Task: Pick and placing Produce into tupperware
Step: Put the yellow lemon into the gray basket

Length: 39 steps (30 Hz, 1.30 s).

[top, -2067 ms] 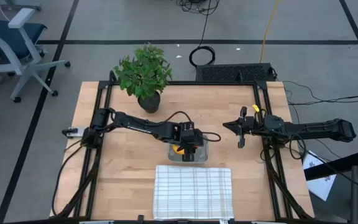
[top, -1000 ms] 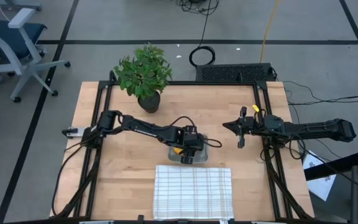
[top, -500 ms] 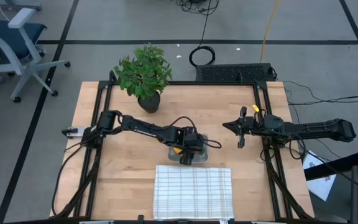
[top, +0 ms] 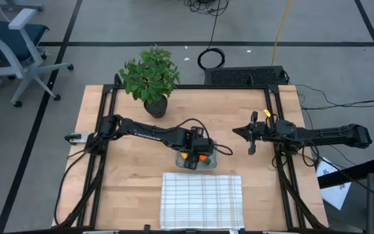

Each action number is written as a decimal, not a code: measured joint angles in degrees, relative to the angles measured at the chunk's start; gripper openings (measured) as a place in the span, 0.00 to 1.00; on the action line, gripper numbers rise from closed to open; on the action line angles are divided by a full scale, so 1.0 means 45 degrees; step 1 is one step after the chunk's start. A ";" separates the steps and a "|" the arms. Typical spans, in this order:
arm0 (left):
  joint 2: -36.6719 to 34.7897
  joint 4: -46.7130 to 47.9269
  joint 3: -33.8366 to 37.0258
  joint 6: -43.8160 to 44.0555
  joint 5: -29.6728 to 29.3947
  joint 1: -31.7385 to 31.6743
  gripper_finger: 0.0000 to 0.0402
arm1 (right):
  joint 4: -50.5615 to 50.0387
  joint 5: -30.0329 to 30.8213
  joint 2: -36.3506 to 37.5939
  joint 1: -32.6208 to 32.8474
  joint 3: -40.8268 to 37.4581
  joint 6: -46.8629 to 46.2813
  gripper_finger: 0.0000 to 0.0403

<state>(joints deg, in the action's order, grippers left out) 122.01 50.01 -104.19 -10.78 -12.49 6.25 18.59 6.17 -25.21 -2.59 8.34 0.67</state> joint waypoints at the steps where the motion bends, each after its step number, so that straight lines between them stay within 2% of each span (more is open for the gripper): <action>1: -0.0045 0.0448 -0.0199 0.0077 0.0000 0.0026 0.58 | 0.0000 0.0000 0.0004 -0.0004 0.0000 0.0000 0.00; 5: -0.0482 0.1423 -0.0483 0.0173 -0.0014 0.0125 0.44 | 0.0000 0.0000 0.0004 -0.0002 0.0000 0.0000 0.00; 11: -0.1267 0.2010 -0.0460 0.1032 -0.0433 0.0178 0.10 | -0.0092 -0.0005 -0.0027 -0.0005 0.0000 0.0000 0.00; 13: -0.1533 0.2283 -0.0404 0.1120 -0.0457 0.0178 0.03 | -0.0025 0.0002 -0.0113 0.0000 0.0000 -0.0002 0.00; 21: -0.2887 0.2152 -0.0358 0.0948 -0.0762 0.0410 0.01 | 0.0058 -0.0005 -0.0181 0.0000 0.0000 0.0005 0.00; 24: -0.3725 0.1381 0.0333 0.0800 -0.0999 0.0510 0.00 | 0.0092 0.0000 -0.0174 0.0000 0.0000 0.0005 0.00; 29: -0.6139 -0.1603 0.3381 0.0852 -0.0988 0.0557 0.00 | 0.0342 0.0000 -0.0109 0.0000 0.0000 0.0005 0.00; 34: -0.8644 -0.7042 0.7648 0.1347 -0.0818 0.0610 0.00 | 0.0795 -0.0040 -0.0083 0.0005 0.0000 -0.0501 0.00; 39: -0.9410 -0.9548 1.0202 0.1501 -0.0383 0.0495 0.00 | 0.1241 -0.0078 -0.0074 0.0005 0.0000 -0.0735 0.00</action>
<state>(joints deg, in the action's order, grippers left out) 79.66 7.05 -58.28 -4.03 -14.22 8.48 24.17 5.82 -25.54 -2.57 8.34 -2.64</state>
